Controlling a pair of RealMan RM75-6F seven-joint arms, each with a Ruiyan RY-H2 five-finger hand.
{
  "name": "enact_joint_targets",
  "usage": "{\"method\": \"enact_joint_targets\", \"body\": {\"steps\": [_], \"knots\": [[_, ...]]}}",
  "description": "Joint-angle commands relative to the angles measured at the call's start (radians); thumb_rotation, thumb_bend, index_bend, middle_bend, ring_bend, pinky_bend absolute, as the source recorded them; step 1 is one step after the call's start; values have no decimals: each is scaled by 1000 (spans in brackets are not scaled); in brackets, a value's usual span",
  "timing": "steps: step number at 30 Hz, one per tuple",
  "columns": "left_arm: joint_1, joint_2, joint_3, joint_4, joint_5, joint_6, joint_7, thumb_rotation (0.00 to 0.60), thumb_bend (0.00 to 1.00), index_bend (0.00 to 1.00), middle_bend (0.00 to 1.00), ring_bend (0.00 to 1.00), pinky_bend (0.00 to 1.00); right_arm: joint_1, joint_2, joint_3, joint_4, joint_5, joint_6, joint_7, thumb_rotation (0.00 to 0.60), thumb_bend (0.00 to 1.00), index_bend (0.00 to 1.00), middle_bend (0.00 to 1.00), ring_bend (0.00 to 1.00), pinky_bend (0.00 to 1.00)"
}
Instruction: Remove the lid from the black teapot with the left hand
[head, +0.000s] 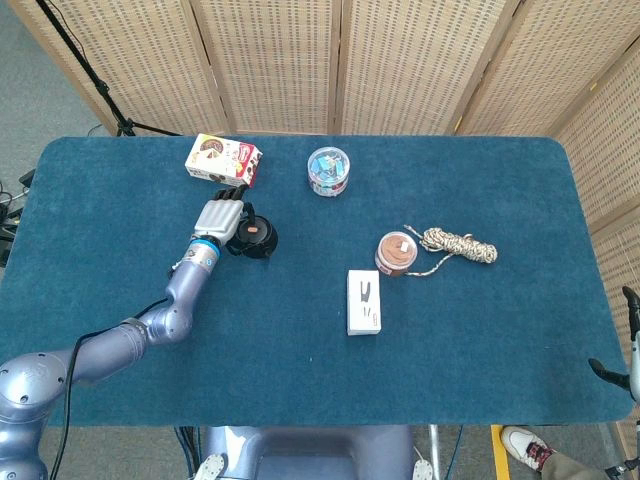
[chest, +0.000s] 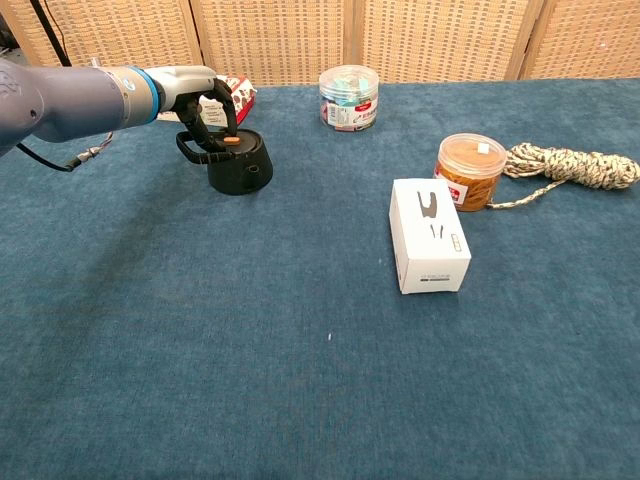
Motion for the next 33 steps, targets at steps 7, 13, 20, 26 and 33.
{"method": "enact_joint_targets", "body": {"steps": [7, 13, 20, 26, 33], "knots": [[-5, -25, 8, 25, 2, 8, 12, 600, 366, 551, 0, 0, 0, 0, 1, -1, 0, -2, 4, 2, 600, 0, 0, 0, 0, 0], [-2, -28, 9, 24, -5, 24, 27, 600, 367, 622, 0, 0, 0, -1, 3, -3, -1, -4, 7, 6, 600, 0, 0, 0, 0, 0], [2, -8, 1, -10, 3, 46, 31, 600, 366, 625, 0, 0, 0, -2, 4, -5, -3, -7, 9, 8, 600, 0, 0, 0, 0, 0], [12, 48, -18, -101, 27, 90, 26, 600, 367, 631, 0, 0, 0, -3, 6, -6, -5, -10, 13, 9, 600, 0, 0, 0, 0, 0], [32, 127, -37, -223, 43, 141, 21, 600, 366, 632, 0, 0, 0, -4, 6, -10, -9, -15, 14, 8, 600, 0, 0, 0, 0, 0]]}}
